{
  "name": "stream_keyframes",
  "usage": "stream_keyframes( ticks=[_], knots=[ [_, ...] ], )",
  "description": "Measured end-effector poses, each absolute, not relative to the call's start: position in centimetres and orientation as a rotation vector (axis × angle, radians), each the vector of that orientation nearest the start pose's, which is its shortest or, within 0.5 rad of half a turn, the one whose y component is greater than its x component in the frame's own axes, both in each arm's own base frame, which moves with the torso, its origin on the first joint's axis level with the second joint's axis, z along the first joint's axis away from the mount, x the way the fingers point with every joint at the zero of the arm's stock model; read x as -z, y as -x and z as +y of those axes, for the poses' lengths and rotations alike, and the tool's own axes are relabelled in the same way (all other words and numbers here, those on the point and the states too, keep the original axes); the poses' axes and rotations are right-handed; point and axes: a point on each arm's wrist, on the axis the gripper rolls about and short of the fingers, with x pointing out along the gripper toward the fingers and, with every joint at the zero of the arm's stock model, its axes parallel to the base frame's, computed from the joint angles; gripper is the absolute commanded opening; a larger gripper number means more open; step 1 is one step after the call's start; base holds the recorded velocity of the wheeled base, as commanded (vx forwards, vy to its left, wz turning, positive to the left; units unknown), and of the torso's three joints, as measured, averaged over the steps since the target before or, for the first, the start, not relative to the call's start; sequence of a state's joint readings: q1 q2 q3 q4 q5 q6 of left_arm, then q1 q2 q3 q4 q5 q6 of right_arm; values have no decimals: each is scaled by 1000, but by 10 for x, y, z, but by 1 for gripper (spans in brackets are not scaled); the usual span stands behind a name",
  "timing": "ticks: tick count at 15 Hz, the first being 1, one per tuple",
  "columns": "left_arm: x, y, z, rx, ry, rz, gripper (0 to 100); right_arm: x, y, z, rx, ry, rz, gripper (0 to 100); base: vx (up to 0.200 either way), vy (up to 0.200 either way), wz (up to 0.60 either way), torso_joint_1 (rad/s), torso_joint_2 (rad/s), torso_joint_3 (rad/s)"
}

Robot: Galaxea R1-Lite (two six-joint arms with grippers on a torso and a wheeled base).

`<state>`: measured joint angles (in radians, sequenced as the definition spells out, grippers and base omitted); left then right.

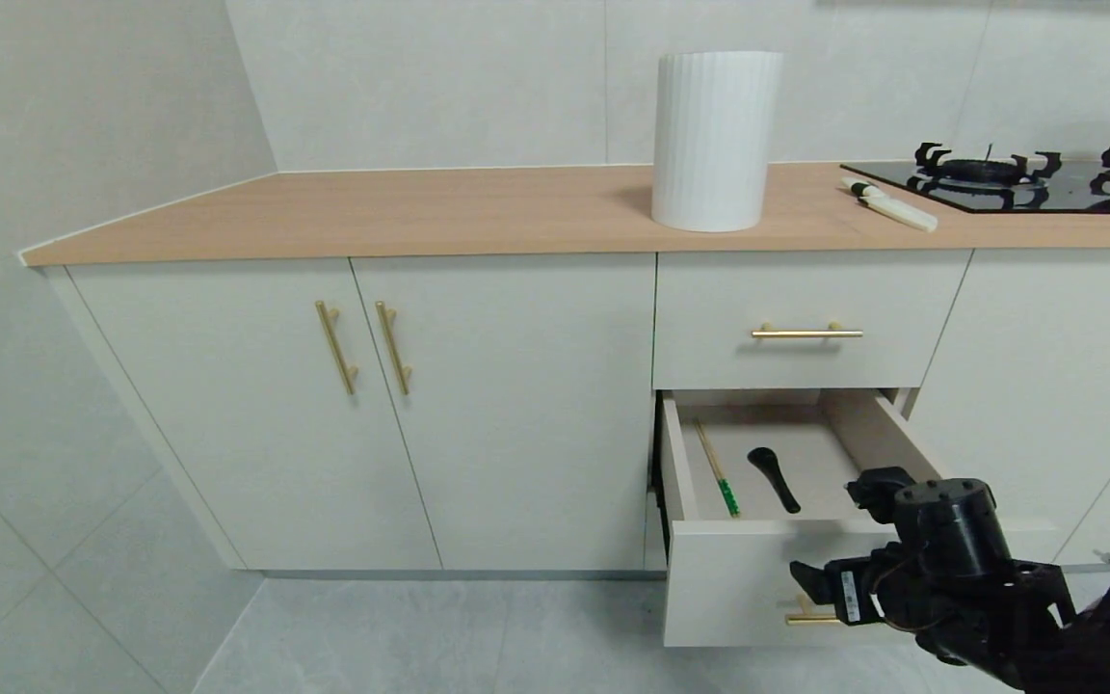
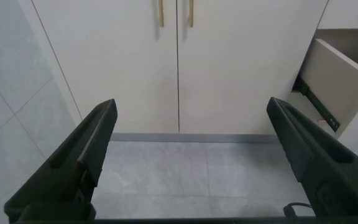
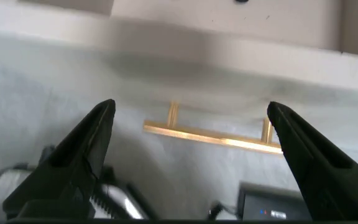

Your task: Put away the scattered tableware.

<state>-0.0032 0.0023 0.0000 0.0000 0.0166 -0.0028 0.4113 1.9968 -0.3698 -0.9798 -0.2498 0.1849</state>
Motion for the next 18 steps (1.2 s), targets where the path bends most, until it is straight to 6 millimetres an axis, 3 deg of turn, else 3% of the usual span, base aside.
stream_keyframes(
  ticks=[10, 18],
  knots=[
    [-76, 23, 0, -13, 3, 2, 100, -11, -284, 103, 10, -44, 360, 100, 0, 0, 0, 0, 0, 0],
    [-76, 23, 0, -13, 3, 2, 100, -1, -303, 95, 59, -46, 348, 100, 0, 0, 0, 0, 0, 0]
  ],
)
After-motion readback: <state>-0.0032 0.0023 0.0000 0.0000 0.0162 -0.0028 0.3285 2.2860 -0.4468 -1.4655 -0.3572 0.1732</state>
